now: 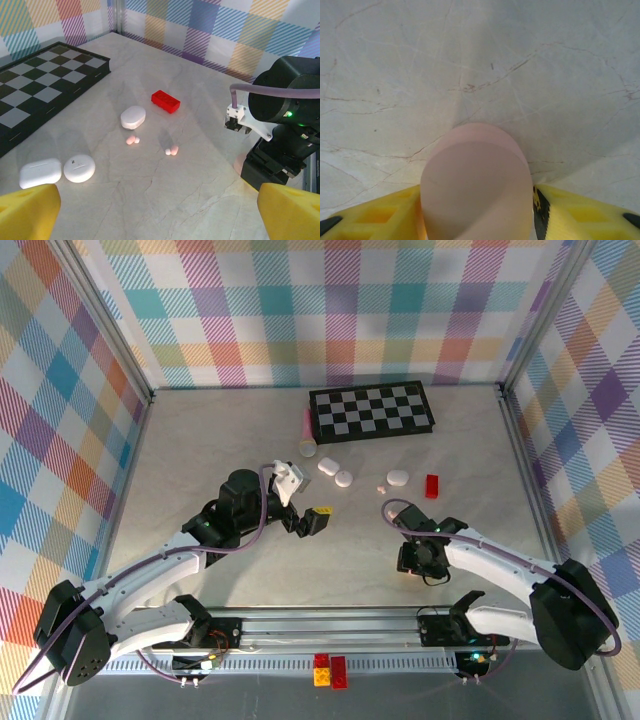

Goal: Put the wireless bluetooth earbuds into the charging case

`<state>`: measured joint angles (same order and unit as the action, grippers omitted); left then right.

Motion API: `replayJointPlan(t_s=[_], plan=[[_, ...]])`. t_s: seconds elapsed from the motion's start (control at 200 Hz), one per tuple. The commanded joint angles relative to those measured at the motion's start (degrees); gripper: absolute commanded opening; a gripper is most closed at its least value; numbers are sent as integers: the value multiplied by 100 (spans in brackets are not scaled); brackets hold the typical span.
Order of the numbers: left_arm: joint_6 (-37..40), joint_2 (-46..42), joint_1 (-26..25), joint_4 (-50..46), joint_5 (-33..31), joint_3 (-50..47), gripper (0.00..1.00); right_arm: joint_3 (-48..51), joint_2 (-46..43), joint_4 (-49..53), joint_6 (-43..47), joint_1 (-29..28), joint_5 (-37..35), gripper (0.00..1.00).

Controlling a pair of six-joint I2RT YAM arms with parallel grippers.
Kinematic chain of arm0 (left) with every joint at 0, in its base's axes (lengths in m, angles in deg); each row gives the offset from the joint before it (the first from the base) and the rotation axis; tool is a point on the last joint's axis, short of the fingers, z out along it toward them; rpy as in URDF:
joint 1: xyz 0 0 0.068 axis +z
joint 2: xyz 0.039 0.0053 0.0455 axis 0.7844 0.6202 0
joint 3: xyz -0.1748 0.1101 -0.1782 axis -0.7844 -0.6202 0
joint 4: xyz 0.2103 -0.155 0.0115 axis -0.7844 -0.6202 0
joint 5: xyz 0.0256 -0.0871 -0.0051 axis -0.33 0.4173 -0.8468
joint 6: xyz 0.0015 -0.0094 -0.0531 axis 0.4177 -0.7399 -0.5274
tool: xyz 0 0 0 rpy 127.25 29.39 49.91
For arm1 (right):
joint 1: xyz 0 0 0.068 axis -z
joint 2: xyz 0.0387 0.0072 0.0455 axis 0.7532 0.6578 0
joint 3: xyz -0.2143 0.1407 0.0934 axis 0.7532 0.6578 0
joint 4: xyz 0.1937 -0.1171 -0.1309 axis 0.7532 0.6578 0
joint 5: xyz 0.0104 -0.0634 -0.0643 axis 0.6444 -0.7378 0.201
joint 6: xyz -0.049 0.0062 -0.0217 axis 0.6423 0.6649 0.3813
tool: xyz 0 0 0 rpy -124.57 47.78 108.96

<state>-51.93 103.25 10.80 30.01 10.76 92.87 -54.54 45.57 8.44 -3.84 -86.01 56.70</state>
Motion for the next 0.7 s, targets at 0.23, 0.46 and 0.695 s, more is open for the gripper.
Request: replayJointPlan(t_s=[0.23, 0.46, 0.695], plan=[[40, -70, -50, 56, -2, 90, 100, -236, 113, 59, 254, -30, 299, 39], [7, -179, -53, 33, 6, 49, 100, -619, -152, 99, 968, -25, 297, 37], [312, -237, -53, -335, 355, 203, 100, -1330, -726, -86, 3111, -30, 1422, 37]])
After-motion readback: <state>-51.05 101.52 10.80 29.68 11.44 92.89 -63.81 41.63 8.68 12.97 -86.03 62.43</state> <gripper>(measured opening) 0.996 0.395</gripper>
